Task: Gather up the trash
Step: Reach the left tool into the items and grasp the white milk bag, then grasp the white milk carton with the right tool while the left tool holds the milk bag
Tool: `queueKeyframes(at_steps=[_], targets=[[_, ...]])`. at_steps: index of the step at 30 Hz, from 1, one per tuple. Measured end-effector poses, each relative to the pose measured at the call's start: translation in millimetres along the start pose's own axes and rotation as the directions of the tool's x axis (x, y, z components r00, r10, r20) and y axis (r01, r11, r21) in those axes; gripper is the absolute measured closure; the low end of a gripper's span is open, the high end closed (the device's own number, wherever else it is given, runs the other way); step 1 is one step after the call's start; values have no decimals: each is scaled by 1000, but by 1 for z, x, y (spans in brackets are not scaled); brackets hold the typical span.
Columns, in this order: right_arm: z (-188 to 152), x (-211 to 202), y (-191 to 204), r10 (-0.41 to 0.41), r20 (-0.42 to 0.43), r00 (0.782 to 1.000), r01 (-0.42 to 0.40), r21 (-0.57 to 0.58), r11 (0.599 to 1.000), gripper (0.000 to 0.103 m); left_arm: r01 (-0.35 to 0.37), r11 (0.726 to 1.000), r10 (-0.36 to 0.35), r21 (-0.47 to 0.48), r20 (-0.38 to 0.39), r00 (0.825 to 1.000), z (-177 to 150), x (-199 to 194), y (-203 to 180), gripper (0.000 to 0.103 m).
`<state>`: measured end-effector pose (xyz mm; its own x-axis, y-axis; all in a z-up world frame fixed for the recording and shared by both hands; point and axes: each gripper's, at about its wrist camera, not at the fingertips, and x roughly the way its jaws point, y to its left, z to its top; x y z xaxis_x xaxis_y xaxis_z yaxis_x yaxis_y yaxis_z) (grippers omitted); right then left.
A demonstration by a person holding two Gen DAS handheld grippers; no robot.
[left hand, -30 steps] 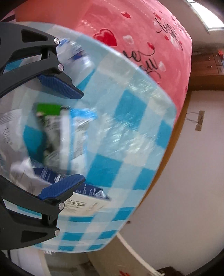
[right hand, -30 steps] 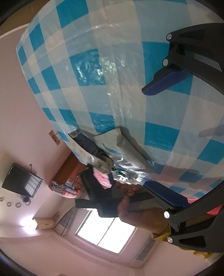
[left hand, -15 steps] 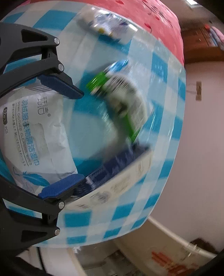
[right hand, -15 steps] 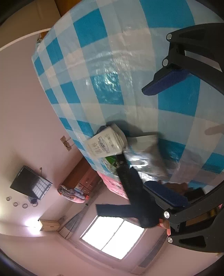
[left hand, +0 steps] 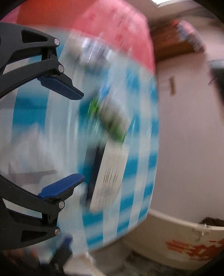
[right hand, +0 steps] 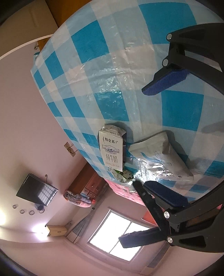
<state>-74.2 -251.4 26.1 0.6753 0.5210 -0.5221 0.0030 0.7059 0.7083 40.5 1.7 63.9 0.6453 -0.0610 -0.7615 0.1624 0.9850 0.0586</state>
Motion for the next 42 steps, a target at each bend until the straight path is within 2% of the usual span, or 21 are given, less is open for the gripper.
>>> queueKeyframes(at_steps=[1, 4, 8, 12, 18, 23, 29, 32, 33, 35, 42], targets=[[-1, 0, 1, 1, -1, 1000, -1, -4, 1000, 5, -75, 997, 74, 23, 27, 997, 3, -1, 14, 15], [-2, 2, 5, 12, -10, 1000, -12, -17, 1000, 5, -178, 983, 176, 37, 47, 983, 7, 1, 54, 15], [-6, 8, 14, 13, -31, 999, -14, -50, 999, 5, -189, 981, 189, 42, 24, 982, 11, 13, 95, 15], [-12, 17, 28, 0, -55, 998, -6, -107, 994, 5, -219, 972, 219, 82, 5, 976, 8, 30, 110, 15], [-21, 28, 42, -26, -81, 996, 11, -174, 985, 5, -205, 972, 210, 117, -32, 977, 4, 47, 112, 15], [-24, 32, 46, -28, -93, 995, 9, -197, 980, 5, -187, 976, 194, 110, -58, 979, 4, 58, 116, 15], [-28, 34, 51, -9, -118, 993, -16, -214, 977, 5, -146, 987, 150, 62, -61, 987, -3, 59, 115, 43], [-31, 36, 57, -1, -136, 991, -31, -235, 972, 5, -155, 986, 158, 64, -49, 986, -6, 56, 110, 44], [-32, 37, 58, 1, -143, 990, -35, -238, 971, 5, -148, 987, 151, 64, -48, 987, -7, 56, 108, 53], [-35, 39, 62, -1, -155, 988, -38, -248, 968, 5, -124, 991, 127, 51, -52, 991, -9, 54, 104, 64], [-32, 41, 59, -22, -147, 989, -15, -249, 968, 5, -73, 996, 76, 59, -44, 996, -23, 42, 79, 65]])
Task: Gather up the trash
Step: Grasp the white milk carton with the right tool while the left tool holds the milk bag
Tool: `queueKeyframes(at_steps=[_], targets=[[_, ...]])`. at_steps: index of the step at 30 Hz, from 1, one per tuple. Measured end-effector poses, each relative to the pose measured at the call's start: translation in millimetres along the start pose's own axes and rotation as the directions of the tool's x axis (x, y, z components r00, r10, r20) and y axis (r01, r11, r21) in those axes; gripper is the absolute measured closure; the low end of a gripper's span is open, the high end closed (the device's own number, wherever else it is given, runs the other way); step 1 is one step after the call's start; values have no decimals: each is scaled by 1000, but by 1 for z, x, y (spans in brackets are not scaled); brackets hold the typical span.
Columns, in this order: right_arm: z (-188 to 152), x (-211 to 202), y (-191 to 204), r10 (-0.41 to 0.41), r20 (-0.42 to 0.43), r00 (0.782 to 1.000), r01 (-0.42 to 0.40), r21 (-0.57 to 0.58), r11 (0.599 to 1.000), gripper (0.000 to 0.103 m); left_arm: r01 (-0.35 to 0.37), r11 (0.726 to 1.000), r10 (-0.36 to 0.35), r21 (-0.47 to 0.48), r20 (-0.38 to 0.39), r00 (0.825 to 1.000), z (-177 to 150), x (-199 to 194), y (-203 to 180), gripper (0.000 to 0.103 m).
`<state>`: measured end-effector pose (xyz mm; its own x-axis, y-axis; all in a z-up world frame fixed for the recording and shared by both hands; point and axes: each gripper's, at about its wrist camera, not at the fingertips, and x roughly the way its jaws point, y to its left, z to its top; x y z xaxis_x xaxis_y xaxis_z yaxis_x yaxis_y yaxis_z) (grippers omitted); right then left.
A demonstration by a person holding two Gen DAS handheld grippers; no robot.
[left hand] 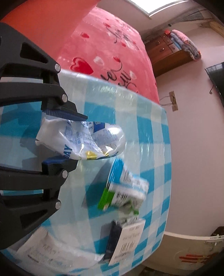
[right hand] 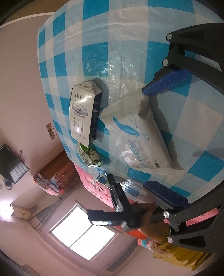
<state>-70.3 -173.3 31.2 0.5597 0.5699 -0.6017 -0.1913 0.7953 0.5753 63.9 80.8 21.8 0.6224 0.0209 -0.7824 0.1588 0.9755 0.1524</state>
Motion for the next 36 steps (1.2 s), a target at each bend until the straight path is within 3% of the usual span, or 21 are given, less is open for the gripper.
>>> queueKeyframes(at_steps=[8, 13, 19, 21, 24, 30, 36], targets=[[5, -6, 1, -72, 27, 997, 73, -47, 996, 5, 104, 994, -104, 40, 12, 994, -21, -23, -36, 65], [12, -6, 11, -114, 30, 993, 116, -102, 988, 5, 120, 991, -121, 51, 17, 992, -30, -31, -48, 63], [35, -1, 15, -176, 39, 984, 180, -153, 972, 5, 128, 992, -128, 18, 29, 991, -31, -34, -45, 38], [44, 5, 20, -194, 41, 980, 198, -196, 960, 5, 137, 990, -138, 14, 31, 990, -31, -35, -45, 27], [60, 19, 29, -234, 45, 971, 237, -275, 932, 5, 150, 989, -150, 10, 31, 988, -31, -34, -43, 22], [85, 57, 33, -289, 32, 957, 277, -405, 871, 5, 191, 982, -191, -12, 26, 981, -31, -30, -39, 20], [98, 84, 24, -335, 14, 942, 303, -460, 835, 5, 204, 979, -204, -10, 12, 979, -31, -24, -42, 20]])
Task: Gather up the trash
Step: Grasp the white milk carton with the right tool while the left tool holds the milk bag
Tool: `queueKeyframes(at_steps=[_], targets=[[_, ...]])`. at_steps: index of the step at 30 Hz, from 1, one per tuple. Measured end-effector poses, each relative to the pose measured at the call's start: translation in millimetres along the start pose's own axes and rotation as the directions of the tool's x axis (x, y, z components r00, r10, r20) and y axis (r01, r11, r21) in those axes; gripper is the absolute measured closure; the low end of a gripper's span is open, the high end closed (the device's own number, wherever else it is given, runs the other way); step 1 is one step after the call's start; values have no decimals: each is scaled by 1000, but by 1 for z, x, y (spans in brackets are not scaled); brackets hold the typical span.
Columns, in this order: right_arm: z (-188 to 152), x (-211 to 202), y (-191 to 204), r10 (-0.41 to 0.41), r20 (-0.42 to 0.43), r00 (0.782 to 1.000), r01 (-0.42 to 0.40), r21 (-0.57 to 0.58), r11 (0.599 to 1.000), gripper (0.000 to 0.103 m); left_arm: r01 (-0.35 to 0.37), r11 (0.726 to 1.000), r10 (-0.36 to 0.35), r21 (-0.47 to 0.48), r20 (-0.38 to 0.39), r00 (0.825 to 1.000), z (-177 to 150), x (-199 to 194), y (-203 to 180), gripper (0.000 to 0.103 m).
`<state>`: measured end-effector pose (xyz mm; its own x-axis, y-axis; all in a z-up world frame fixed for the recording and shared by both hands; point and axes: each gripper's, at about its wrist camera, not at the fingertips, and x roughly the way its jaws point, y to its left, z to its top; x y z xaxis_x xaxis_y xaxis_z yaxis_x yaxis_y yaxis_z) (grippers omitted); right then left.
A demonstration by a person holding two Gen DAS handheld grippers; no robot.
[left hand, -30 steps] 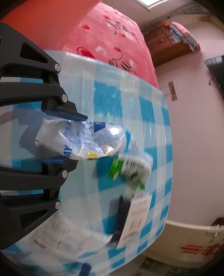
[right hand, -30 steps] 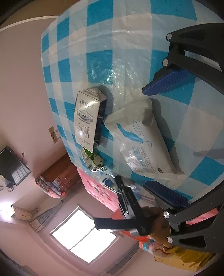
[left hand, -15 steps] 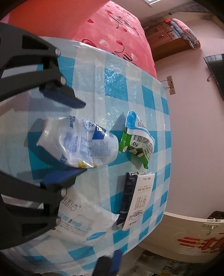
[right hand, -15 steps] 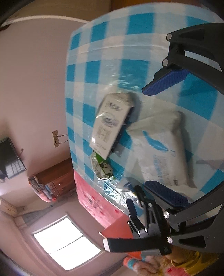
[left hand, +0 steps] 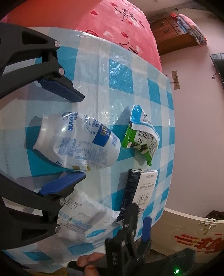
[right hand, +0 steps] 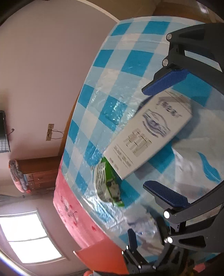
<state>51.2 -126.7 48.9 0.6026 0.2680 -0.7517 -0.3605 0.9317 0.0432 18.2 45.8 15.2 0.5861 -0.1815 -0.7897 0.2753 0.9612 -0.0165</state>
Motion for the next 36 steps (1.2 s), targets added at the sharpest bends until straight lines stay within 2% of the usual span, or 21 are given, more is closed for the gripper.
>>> queueKeyframes(at_steps=[7, 10, 13, 14, 15, 17, 21, 29, 36], targets=[[10, 27, 0, 27, -63, 998, -29, -32, 999, 5, 10, 1000, -10, -6, 12, 1000, 0, 0, 0, 20], [9, 36, 3, 8, -80, 997, -12, -60, 998, 5, -3, 1000, 4, -7, 11, 1000, 1, 1, 0, 22], [7, 39, 5, 4, -85, 996, -10, -66, 998, 6, -11, 1000, 11, -19, 20, 1000, 1, 0, 0, 32], [6, 39, 6, 3, -83, 997, -9, -70, 998, 9, -10, 1000, 11, -24, 22, 1000, 1, -1, 1, 35], [5, 38, 7, 1, -84, 996, -7, -74, 997, 18, -10, 1000, 11, -28, 23, 1000, 1, -1, 1, 36], [4, 37, 7, -8, -87, 996, 2, -75, 997, 23, -12, 999, 13, -32, 25, 1000, 1, -2, 2, 39], [1, 32, 5, 3, -95, 995, -8, -56, 998, 36, -2, 999, 3, -46, 29, 1000, 0, -4, 2, 39], [-11, 16, 7, -45, -68, 997, 43, -22, 999, 37, 16, 996, -14, -82, 32, 999, -5, -9, 5, 39], [-19, -15, -3, -82, -4, 997, 82, 74, 994, 37, 17, 994, -12, -108, 41, 999, -12, -17, 8, 39]])
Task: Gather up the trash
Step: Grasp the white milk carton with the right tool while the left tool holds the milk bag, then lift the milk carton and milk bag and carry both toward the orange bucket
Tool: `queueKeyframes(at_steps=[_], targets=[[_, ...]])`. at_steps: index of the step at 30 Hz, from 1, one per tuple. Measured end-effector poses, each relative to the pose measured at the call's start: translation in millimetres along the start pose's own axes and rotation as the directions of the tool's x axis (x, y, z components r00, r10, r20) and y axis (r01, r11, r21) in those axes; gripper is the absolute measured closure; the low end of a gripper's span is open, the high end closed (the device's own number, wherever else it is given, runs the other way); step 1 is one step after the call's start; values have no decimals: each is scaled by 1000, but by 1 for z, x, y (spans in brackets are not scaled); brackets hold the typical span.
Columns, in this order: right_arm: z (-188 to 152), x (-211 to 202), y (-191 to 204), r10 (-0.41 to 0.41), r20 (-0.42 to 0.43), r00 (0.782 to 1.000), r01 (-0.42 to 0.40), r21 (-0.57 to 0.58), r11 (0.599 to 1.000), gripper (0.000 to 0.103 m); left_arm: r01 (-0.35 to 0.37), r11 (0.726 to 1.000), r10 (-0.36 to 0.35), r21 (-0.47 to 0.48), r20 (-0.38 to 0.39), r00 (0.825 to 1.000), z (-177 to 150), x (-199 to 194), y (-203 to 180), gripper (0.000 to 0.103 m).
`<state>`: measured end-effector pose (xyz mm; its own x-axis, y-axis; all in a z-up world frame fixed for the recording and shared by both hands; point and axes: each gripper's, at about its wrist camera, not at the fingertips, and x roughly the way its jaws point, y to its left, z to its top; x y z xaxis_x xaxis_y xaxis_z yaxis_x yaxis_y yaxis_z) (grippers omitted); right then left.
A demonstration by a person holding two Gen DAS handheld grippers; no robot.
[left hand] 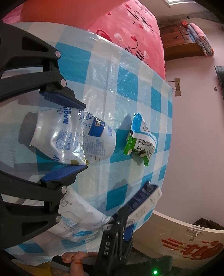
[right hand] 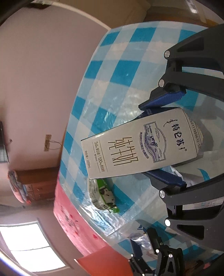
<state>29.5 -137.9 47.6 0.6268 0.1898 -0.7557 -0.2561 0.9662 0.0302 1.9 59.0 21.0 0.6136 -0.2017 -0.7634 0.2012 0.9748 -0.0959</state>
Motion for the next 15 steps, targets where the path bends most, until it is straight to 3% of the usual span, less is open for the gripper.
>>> queueKeyframes(at_steps=[15], targets=[[-29, -57, -19, -57, 100, 993, 37, 193, 980, 37, 28, 999, -27, -17, 45, 999, -15, -29, 0, 39]])
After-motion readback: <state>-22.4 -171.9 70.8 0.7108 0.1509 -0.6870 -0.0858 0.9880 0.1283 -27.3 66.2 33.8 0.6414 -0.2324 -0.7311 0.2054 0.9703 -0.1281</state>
